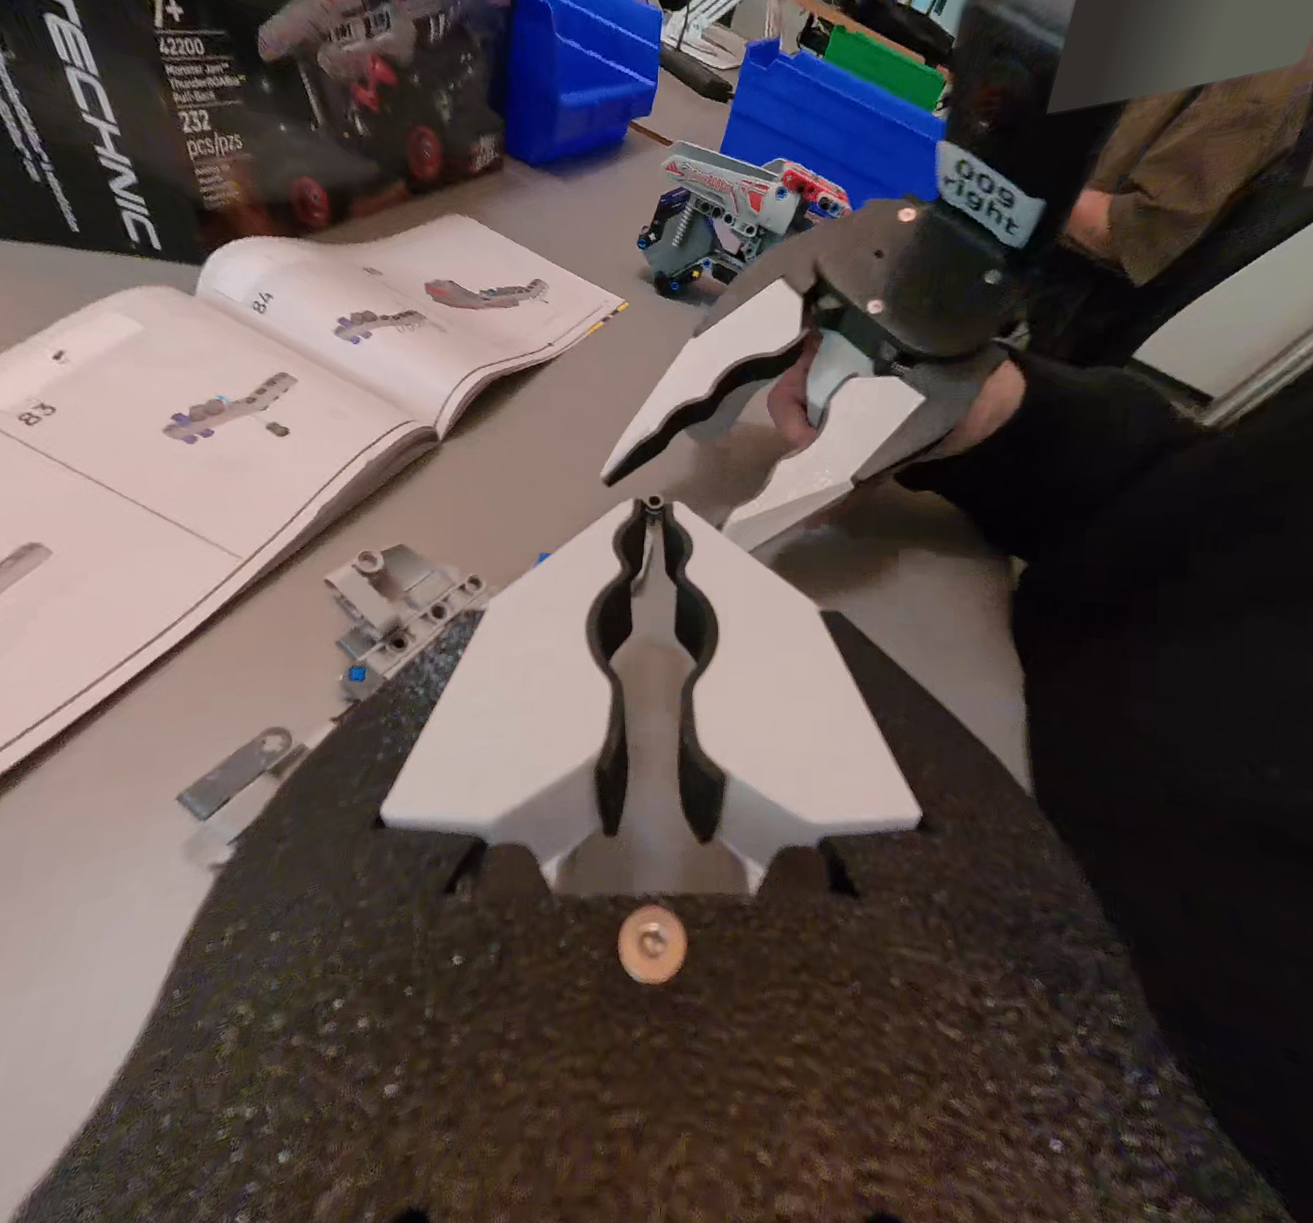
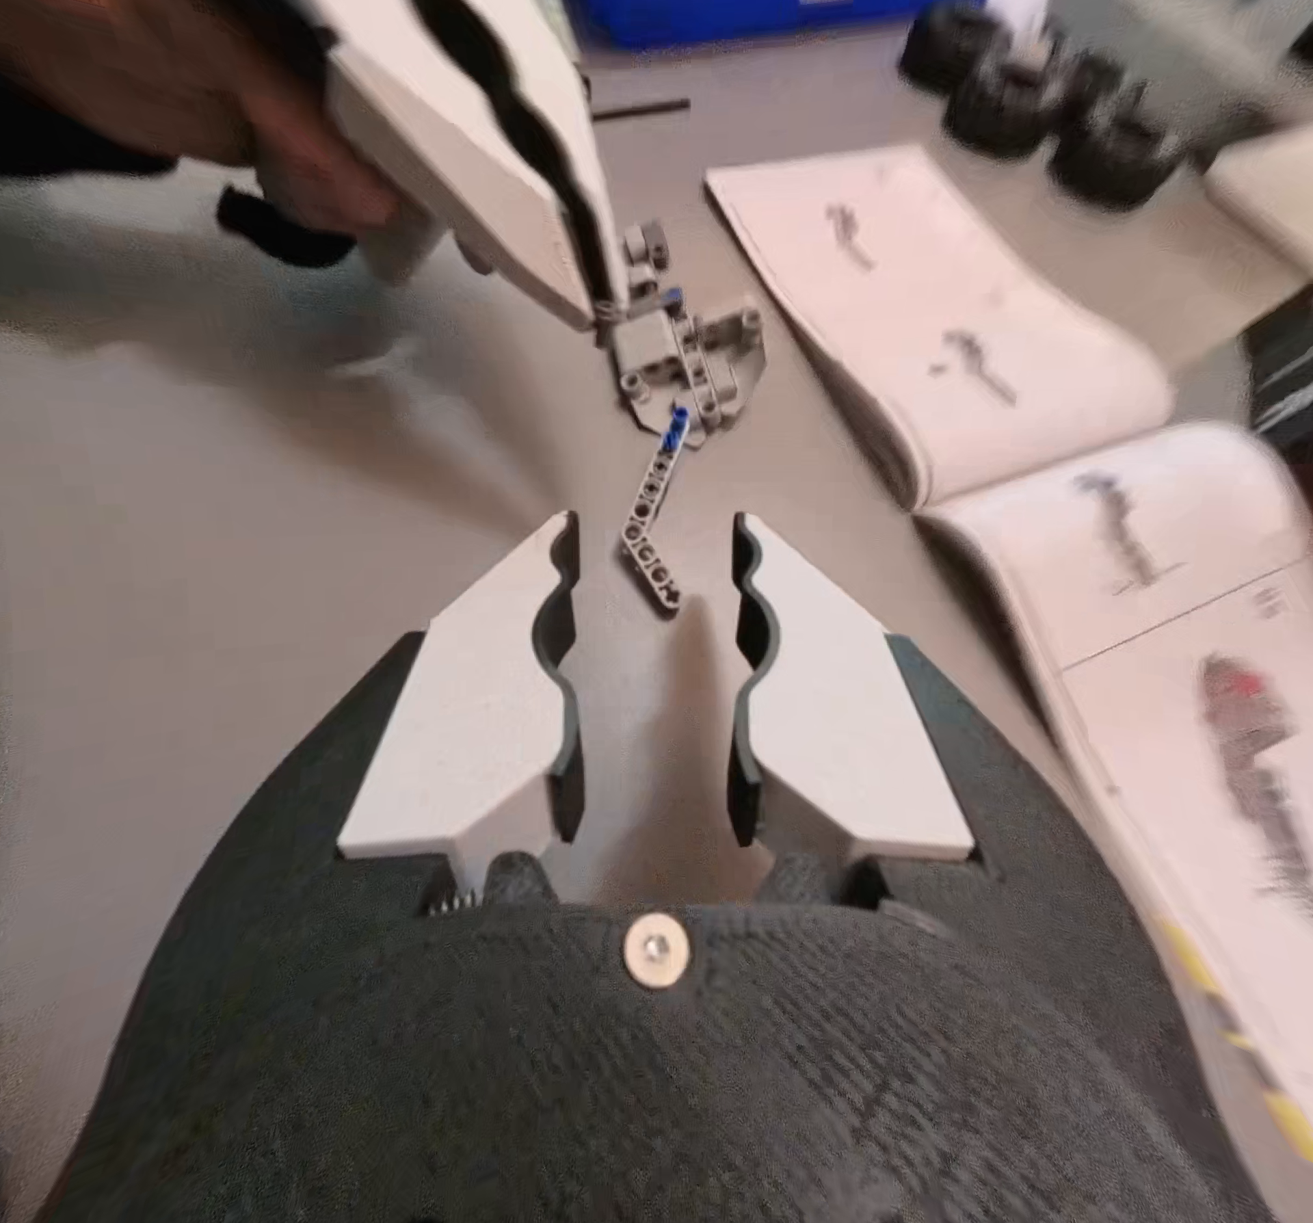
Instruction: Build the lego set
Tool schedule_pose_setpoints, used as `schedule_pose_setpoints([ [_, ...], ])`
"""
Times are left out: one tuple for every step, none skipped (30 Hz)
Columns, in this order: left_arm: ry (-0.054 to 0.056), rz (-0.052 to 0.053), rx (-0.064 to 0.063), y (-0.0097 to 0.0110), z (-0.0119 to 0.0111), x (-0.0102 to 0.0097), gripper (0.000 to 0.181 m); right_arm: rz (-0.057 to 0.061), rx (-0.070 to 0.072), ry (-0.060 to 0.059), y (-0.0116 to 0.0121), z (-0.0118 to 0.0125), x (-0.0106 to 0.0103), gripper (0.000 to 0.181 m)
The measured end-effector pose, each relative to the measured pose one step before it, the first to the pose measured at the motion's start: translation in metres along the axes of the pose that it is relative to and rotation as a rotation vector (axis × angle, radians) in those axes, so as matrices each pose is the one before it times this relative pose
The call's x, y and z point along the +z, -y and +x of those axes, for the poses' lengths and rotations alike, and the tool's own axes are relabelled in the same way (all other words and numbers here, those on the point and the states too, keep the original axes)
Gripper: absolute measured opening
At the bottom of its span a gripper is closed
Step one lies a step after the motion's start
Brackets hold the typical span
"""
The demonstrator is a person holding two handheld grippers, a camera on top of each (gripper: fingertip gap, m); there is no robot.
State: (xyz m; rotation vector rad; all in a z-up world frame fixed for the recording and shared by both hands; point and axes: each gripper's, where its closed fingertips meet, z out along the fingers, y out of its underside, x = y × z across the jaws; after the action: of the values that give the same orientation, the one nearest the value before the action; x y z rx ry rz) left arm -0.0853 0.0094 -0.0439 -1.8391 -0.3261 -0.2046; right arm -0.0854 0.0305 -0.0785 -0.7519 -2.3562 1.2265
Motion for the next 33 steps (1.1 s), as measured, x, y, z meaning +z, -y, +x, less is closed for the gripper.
schedule_pose_setpoints([
  [0.0055, 0.0026, 0.0165, -0.00253, 0.00043, 0.00288, 0.001, -0.0141, 0.0517, 0.0139, -0.00480, 0.00117, 0.00369, 0.044],
  [0.0052, -0.0140, 0.0208, -0.00351, 0.00069, 0.00347, 0.001, -0.0241, 0.0079, 0.0201, -0.00463, -0.00193, 0.00407, 0.049],
  [0.0200, -0.0295, 0.0237, -0.00329, -0.00125, 0.00298, 0.002, -0.0411, -0.0063, 0.0100, -0.00567, -0.00158, 0.00406, 0.049],
  [0.0253, -0.0149, 0.0470, -0.00088, -0.00207, 0.00210, 0.001, -0.0437, -0.0105, -0.0137, -0.00527, 0.00136, 0.00425, 0.049],
  [0.0206, -0.0088, 0.0552, 0.00003, -0.00153, 0.00179, 0.001, -0.0281, -0.0197, -0.0029, -0.00318, -0.00101, 0.00391, 0.047],
  [0.0077, -0.0222, 0.0446, -0.00195, -0.00009, 0.00223, 0.001, 0.0233, -0.0024, 0.0041, 0.00468, -0.00231, 0.00137, 0.039],
  [0.0031, -0.0365, 0.0285, -0.00423, 0.00031, 0.00272, 0.001, 0.0166, 0.0081, -0.0103, 0.00329, 0.00029, 0.00099, 0.033],
  [-0.0025, -0.0271, 0.0269, -0.00358, 0.00148, 0.00288, 0.001, 0.0007, 0.0068, -0.0082, 0.00042, 0.00058, 0.00137, 0.029],
  [-0.0092, -0.0147, 0.0253, -0.00204, 0.00270, 0.00260, 0.001, -0.0203, -0.0020, 0.0007, -0.00284, -0.00063, 0.00161, 0.027],
  [-0.0011, -0.0232, 0.0160, -0.00260, 0.00092, 0.00223, 0.001, -0.0016, 0.0030, -0.0043, 0.00009, 0.00046, 0.00055, 0.026],
  [0.0067, -0.0188, 0.0171, -0.00223, -0.00082, 0.00186, 0.001, -0.0004, 0.0021, -0.0017, 0.00005, 0.00048, 0.00028, 0.026],
  [0.0027, -0.0131, 0.0155, -0.00156, -0.00088, 0.00153, 0.001, -0.0010, 0.0046, 0.0059, -0.00017, -0.00022, 0.00011, 0.024],
  [0.0032, -0.0098, 0.0073, -0.00096, -0.00151, 0.00121, 0.001, -0.0011, 0.0105, 0.0011, -0.00024, 0.00096, 0.00009, 0.024],
  [0.0031, -0.0066, -0.0009, -0.00068, -0.00184, 0.00103, 0.001, -0.0014, 0.0137, 0.0006, -0.00022, 0.00138, 0.00015, 0.021],
  [-0.0065, -0.0053, -0.0012, -0.00034, -0.00049, 0.00116, 0.001, -0.0006, 0.0070, 0.0120, 0.00001, -0.00023, 0.00027, 0.017],
  [-0.0128, -0.0070, -0.0003, -0.00056, 0.00075, 0.00121, 0.001, -0.0005, -0.0013, 0.0043, -0.00005, 0.00064, 0.00016, 0.012],
  [-0.0049, -0.0082, -0.0023, -0.00069, -0.00012, 0.00133, 0.001, -0.0001, -0.0044, 0.0006, -0.00001, 0.00086, 0.00000, 0.010],
  [-0.0088, -0.0089, 0.0003, -0.00083, 0.00072, 0.00116, 0.001, 0.0001, -0.0106, 0.0061, 0.00003, -0.00010, 0.00018, 0.009],
  [-0.0056, -0.0049, 0.0029, -0.00023, 0.00065, 0.00090, 0.001, 0.0001, -0.0032, 0.0070, -0.00013, -0.00005, 0.00001, 0.009],
  [0.0097, 0.0016, 0.0032, 0.00058, -0.00127, 0.00046, 0.001, 0.0002, 0.0035, 0.0093, 0.00003, -0.00004, 0.00003, 0.009],
  [0.0028, -0.0017, 0.0021, 0.00006, -0.00051, 0.00052, 0.001, -0.0001, 0.0018, 0.0107, -0.00015, -0.00009, -0.00017, 0.009],
  [-0.0064, -0.0059, -0.0024, -0.00058, 0.00045, 0.00090, 0.001, 0.0001, 0.0048, 0.0108, -0.00013, 0.00000, -0.00003, 0.009],
  [0.0044, -0.0044, -0.0060, -0.00025, -0.00123, 0.00083, 0.001, 0.0005, 0.0132, 0.0112, -0.00008, -0.00003, -0.00022, 0.009],
  [0.0012, -0.0025, -0.0035, 0.00005, -0.00057, 0.00080, 0.001, 0.0008, 0.0133, 0.0117, 0.00002, -0.00008, -0.00006, 0.009],
  [-0.0090, -0.0070, -0.0014, -0.00043, 0.00095, 0.00121, 0.001, 0.0008, 0.0136, 0.0124, 0.00004, -0.00007, -0.00011, 0.009],
  [0.0029, -0.0090, -0.0032, -0.00087, -0.00058, 0.00118, 0.001, 0.0007, 0.0121, 0.0112, -0.00002, -0.00010, -0.00021, 0.009],
  [0.0072, -0.0102, -0.0014, -0.00116, -0.00101, 0.00105, 0.001, 0.0006, 0.0097, 0.0091, 0.00006, -0.00012, -0.00010, 0.009],
  [0.0009, -0.0073, 0.0002, -0.00087, -0.00006, 0.00073, 0.001, 0.0004, 0.0074, 0.0066, 0.00001, -0.00010, -0.00009, 0.009],
  [0.0015, 0.0006, -0.0015, 0.00009, -0.00030, 0.00005, 0.001, -0.0002, 0.0031, 0.0027, -0.00007, 0.00005, -0.00002, 0.009],
  [0.0018, -0.0009, -0.0019, -0.00018, -0.00032, -0.00013, 0.001, -0.0003, -0.0027, -0.0010, -0.00014, 0.00004, -0.00008, 0.009],
  [0.0000, -0.0016, -0.0005, -0.00048, 0.00022, -0.00031, 0.001, -0.0004, -0.0038, -0.0021, -0.00014, -0.00002, -0.00003, 0.009],
  [0.0020, -0.0021, -0.0014, -0.00082, -0.00012, -0.00052, 0.001, -0.0007, -0.0037, -0.0028, -0.00014, 0.00002, 0.00001, 0.009],
  [0.0016, -0.0029, -0.0023, -0.00103, -0.00001, -0.00073, 0.001, -0.0007, -0.0050, -0.0039, -0.00017, -0.00009, 0.00002, 0.009],
])
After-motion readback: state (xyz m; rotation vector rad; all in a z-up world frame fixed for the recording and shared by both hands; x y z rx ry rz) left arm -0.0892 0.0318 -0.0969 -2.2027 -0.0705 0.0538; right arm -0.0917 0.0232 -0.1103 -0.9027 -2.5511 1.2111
